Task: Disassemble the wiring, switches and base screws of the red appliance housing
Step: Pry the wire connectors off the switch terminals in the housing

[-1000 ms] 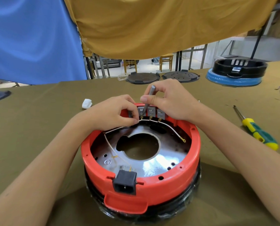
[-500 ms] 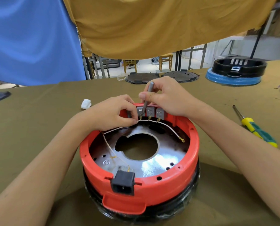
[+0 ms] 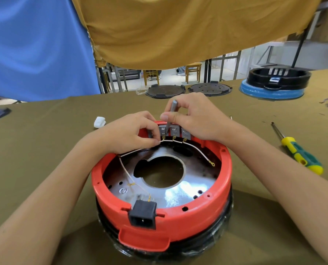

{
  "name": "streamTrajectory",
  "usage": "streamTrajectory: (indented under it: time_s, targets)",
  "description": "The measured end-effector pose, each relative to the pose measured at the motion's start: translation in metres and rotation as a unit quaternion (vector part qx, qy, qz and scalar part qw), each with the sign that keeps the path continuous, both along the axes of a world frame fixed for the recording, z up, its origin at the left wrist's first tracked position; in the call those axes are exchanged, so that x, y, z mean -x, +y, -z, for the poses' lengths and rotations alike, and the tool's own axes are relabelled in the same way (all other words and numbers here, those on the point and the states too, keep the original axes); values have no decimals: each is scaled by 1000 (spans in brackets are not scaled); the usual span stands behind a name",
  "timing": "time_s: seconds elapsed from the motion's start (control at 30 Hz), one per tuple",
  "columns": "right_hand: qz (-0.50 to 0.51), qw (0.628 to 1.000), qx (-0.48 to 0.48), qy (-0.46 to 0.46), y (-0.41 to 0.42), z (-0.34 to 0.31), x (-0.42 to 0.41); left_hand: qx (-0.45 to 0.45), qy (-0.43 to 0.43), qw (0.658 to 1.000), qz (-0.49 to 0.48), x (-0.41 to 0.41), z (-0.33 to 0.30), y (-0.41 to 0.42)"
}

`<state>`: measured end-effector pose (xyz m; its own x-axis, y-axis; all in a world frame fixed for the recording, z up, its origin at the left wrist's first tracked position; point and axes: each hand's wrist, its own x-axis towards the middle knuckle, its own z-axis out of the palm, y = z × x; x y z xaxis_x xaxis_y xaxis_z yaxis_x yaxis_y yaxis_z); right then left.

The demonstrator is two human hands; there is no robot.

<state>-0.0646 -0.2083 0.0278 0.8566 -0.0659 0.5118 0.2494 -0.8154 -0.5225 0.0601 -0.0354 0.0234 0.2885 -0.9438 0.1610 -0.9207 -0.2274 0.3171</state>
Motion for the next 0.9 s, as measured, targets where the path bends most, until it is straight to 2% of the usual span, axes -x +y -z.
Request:
streamTrajectory:
  time_s: [0.2,0.47,0.6,0.9]
  targets:
    - [-15,1000,25,-3,2,-1,1,-1,-2,1000,4,-1,1,0]
    - [3,999,-53,6,-5,-2,-6,-7,2,1000,3,1,0,-2]
    - [1,999,-37,36,-3,1,-8,-5,2,1000,-1,0,0,-2]
    - [0,999,-47,-19,-4,2,0,-3,-4,1000,2,0,0,0]
